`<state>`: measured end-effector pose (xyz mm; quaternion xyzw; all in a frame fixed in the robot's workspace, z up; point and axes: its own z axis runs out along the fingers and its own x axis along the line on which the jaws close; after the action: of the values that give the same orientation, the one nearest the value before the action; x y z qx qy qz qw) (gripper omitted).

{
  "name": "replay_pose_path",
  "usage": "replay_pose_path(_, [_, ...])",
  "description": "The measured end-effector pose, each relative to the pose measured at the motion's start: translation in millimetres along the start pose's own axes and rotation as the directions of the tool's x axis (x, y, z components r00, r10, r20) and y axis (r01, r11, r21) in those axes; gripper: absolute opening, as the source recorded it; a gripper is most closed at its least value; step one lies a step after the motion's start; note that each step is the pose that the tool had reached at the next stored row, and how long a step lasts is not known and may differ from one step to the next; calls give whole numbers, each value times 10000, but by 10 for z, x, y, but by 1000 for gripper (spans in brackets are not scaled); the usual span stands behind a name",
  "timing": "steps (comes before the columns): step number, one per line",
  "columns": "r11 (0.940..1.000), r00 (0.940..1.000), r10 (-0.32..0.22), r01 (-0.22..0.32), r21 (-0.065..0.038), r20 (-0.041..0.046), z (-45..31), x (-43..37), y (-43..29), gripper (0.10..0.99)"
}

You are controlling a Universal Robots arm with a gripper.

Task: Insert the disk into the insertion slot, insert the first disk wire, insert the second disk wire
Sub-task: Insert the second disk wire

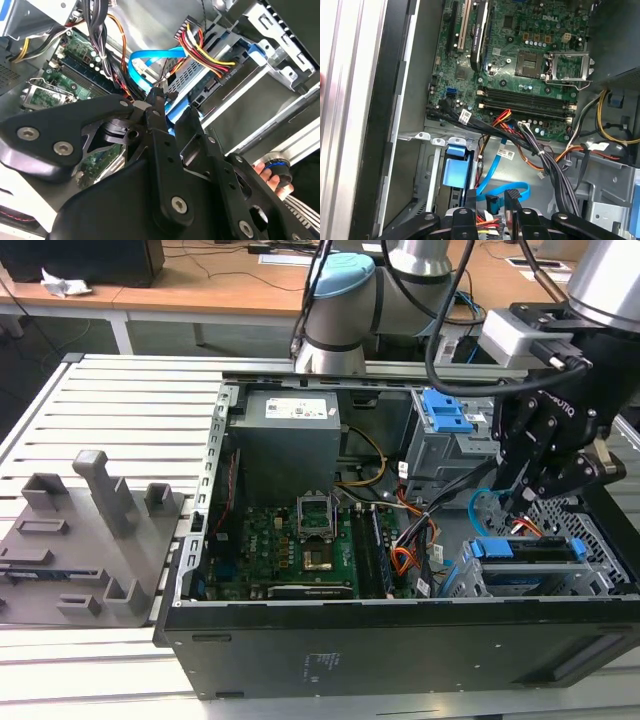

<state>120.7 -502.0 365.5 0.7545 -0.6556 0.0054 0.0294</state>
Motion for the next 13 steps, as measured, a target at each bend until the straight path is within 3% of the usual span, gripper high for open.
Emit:
replay_pose_path(3, [10000,10000,-64,64,0,-27,39,-2,1,361])
replay_pose_path(8, [10000,9999,-97,97,-6,-78,40,-2,1,349])
replay_pose_path(9, [9999,9999,-105,105,-7,-91,39,-2,1,216])
replay_pose_path(10, [9999,9999,-112,112,-9,-103,39,-2,1,161])
replay_pose_path(13, [9999,9998,-132,132,-13,-134,40,-2,1,161])
